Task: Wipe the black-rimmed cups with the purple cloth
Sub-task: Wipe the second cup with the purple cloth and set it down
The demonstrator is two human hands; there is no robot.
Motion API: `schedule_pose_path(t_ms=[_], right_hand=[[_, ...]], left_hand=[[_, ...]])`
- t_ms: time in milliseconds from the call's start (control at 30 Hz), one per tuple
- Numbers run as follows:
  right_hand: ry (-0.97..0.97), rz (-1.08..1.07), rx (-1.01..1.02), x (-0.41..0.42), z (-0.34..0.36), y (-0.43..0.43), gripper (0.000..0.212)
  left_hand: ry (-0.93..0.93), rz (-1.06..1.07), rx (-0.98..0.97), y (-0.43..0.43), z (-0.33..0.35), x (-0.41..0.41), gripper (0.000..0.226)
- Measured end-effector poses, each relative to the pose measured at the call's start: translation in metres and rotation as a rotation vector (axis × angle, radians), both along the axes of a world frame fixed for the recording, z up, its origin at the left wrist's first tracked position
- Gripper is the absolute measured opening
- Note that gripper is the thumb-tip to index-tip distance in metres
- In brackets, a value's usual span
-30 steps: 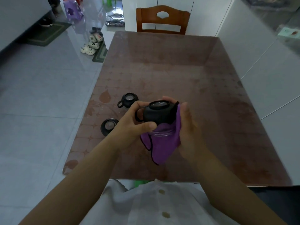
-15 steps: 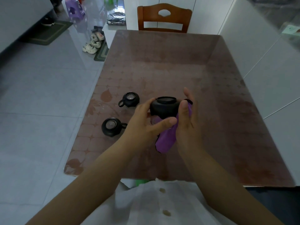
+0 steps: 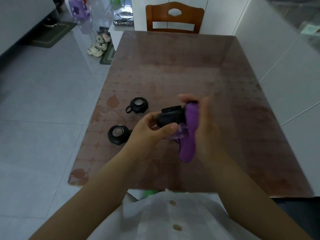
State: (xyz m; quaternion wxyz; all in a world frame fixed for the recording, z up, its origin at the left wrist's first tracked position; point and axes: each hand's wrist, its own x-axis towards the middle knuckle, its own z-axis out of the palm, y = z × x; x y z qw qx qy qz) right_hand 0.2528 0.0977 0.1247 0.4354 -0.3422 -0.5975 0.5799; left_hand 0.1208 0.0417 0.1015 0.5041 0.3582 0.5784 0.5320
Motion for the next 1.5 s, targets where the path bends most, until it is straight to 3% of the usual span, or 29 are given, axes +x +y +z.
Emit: schedule_pose_path(t_ms=[67, 133, 367, 500, 600, 700, 867, 933, 1067, 1267, 1400, 1500], right_hand=[[-0.209, 0.049, 0.213, -0.004, 0.000, -0.004, 0.035], [-0.235, 0.043, 0.258, -0.005, -0.003, -0.002, 0.033], [0.055, 0.037, -0.139, 0.004, -0.002, 0.006, 0.035], [0.326, 0.169, -0.429, 0.010, -0.005, 0.004, 0.040], [0.481, 0.186, -0.524, 0.012, -0.005, 0.003, 0.038], [0.465, 0.092, -0.486, 0.015, -0.005, 0.009, 0.034], [0.281, -0.182, -0.323, 0.015, -0.003, 0.015, 0.016], [0.186, -0.215, -0.254, 0.012, -0.003, 0.012, 0.018], [0.038, -0.111, -0.019, 0.007, 0.001, -0.002, 0.024], [-0.109, 0.092, 0.311, 0.017, 0.002, -0.011, 0.047], [-0.093, 0.159, 0.238, 0.025, -0.006, -0.010, 0.057], [0.059, 0.034, -0.003, 0.028, -0.012, -0.007, 0.049]], left_hand=[[-0.015, -0.006, 0.012, 0.000, -0.001, -0.001, 0.077], [-0.030, -0.022, 0.020, 0.000, -0.003, -0.004, 0.086], [-0.357, -0.198, 0.067, -0.005, 0.001, -0.001, 0.099], [-0.495, -0.292, 0.108, -0.007, 0.007, 0.007, 0.067], [-0.445, -0.289, 0.085, -0.005, 0.015, 0.009, 0.064], [-0.284, -0.267, 0.063, -0.004, 0.020, 0.008, 0.040], [-0.098, -0.184, 0.024, -0.007, 0.021, 0.007, 0.028], [-0.027, -0.204, -0.021, -0.008, 0.025, 0.013, 0.022], [0.092, -0.114, 0.000, -0.006, 0.028, 0.019, 0.062], [0.030, -0.042, -0.052, -0.006, 0.020, 0.012, 0.035], [-0.085, 0.020, -0.127, -0.007, 0.016, 0.010, 0.047], [-0.126, 0.022, -0.102, -0.004, 0.019, 0.005, 0.029]])
